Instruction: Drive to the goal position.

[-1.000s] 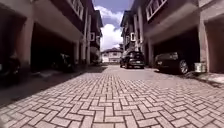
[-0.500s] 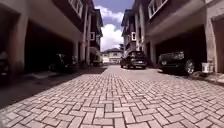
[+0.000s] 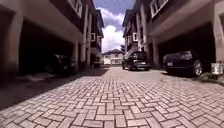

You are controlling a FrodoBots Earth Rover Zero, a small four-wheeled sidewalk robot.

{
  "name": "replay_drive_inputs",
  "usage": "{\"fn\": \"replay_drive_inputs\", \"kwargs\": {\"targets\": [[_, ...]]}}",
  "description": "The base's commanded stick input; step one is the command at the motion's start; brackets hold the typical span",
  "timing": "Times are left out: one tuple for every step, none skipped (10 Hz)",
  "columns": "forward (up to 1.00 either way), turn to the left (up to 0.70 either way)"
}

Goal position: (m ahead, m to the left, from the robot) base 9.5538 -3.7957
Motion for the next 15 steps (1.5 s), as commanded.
{"fn": "replay_drive_inputs", "kwargs": {"targets": [[0.85,0.0],[0.85,0.0],[0.85,0.0],[0.85,0.0],[0.85,0.0],[0.85,0.0],[0.85,0.0],[0.85,0.0],[0.85,0.0],[0.85,0.0],[0.85,0.0],[0.85,0.0],[0.85,0.0],[0.85,0.0],[0.85,0.0]]}}
